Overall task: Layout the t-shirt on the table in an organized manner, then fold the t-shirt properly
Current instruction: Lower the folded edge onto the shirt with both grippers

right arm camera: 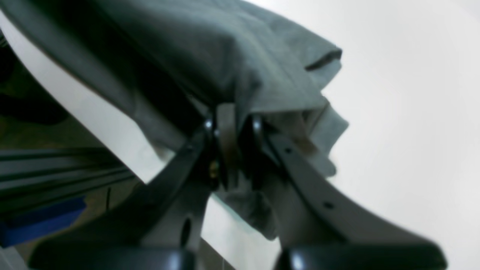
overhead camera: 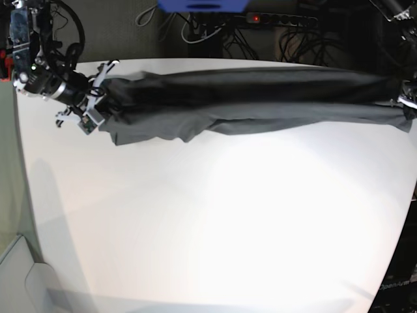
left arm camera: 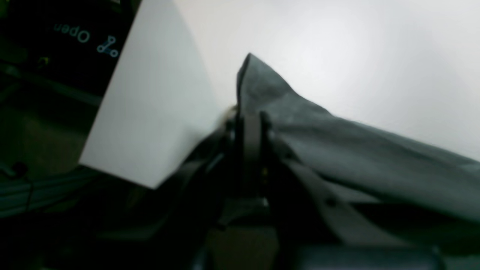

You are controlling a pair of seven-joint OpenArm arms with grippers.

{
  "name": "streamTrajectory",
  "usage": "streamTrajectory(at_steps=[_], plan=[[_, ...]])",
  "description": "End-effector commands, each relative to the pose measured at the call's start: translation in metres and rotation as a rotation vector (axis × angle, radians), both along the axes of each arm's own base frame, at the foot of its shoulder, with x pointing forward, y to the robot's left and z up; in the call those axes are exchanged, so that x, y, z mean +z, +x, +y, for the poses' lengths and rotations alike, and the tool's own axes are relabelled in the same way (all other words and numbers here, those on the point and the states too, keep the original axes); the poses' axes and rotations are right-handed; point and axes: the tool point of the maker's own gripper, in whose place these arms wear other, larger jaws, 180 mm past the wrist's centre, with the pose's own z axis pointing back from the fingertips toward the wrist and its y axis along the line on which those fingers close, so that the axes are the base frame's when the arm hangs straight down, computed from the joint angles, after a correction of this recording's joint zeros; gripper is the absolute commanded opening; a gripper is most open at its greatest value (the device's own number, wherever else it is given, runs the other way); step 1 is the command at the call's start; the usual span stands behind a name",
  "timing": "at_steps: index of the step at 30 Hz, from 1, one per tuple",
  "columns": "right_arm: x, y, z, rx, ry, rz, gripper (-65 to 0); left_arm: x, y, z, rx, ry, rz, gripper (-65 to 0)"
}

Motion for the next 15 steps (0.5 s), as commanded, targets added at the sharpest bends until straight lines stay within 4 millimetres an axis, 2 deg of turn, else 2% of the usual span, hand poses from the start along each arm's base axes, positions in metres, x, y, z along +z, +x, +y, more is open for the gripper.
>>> streamTrajectory(at_steps=[1, 8, 13, 15], plan=[[0.007, 0.005, -0.002, 0.005, 0.004, -0.026, -61.9, 0.014, 0.004, 0.010, 0.000, 0.037, -0.030, -64.5], [-0.004, -0.006, 0.013, 0.061, 0.012, 0.017, -61.9, 0.008, 0.000, 0.009, 0.003, 0.033, -0.012, -64.5], [-0.004, -0.006, 0.012, 0.059, 0.008, 0.017, -61.9, 0.001, -0.004, 0.003, -0.025, 0.033, 0.022, -64.5], [-0.004, -0.006, 0.007, 0.063, -0.007, 0.017, -61.9, -0.004, -0.011, 0.002, -0.031, 0.033, 0.047, -64.5]])
